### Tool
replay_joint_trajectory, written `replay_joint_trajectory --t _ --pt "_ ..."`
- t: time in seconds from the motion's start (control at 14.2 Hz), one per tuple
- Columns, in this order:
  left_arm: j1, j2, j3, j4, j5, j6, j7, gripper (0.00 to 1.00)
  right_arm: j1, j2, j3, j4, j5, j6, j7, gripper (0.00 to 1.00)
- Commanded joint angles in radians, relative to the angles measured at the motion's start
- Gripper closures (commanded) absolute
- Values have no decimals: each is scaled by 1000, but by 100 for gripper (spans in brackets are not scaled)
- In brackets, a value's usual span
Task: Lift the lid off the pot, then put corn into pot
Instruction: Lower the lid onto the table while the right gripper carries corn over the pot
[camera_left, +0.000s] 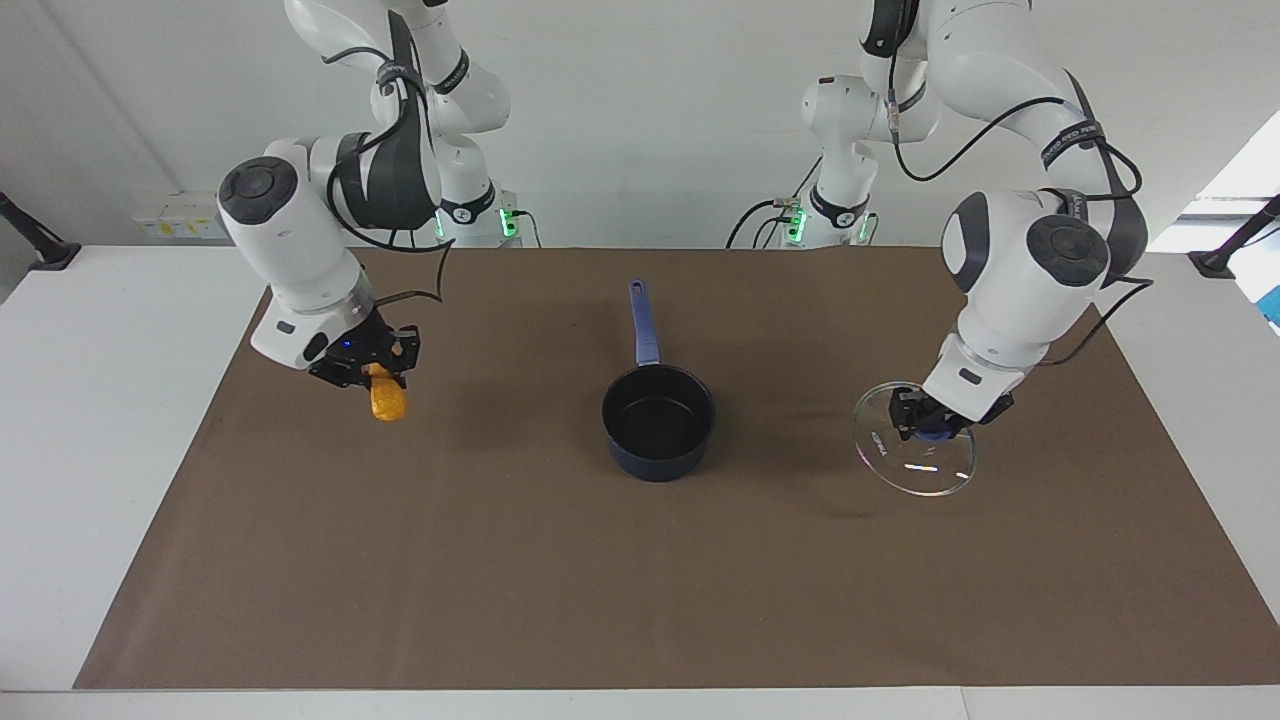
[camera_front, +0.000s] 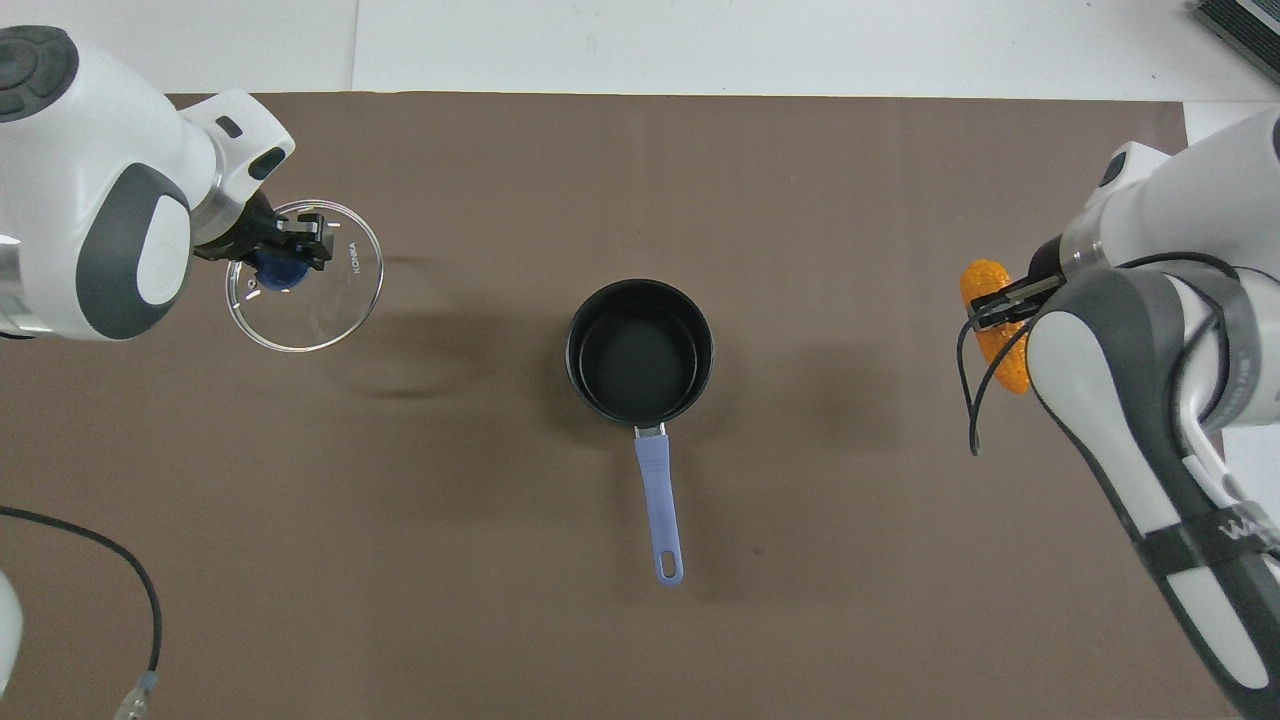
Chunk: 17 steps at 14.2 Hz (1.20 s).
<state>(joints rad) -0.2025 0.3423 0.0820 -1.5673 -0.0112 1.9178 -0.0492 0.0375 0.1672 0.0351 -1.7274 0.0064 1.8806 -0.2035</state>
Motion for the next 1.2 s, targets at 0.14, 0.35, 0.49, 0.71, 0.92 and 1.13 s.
replay_joint_trajectory --t 0.14,0.35,0.49,0.71,0.92,1.13 --pt "121 -121 -8 -285 -15 200 195 100 79 23 82 49 10 2 287 100" --pt "164 -123 -8 -373 -15 294 299 100 151 26 83 49 17 6 453 100" --pt "181 -123 -8 -443 -15 384 334 100 192 32 83 63 18 29 509 100" --pt "233 -128 -7 -496 -15 441 490 77 252 86 83 97 49 67 596 100" --pt "224 -111 -8 -453 -15 431 500 0 326 150 82 129 46 132 711 100" --pt "194 -100 -10 -378 -15 362 441 0 372 207 82 167 44 160 742 100"
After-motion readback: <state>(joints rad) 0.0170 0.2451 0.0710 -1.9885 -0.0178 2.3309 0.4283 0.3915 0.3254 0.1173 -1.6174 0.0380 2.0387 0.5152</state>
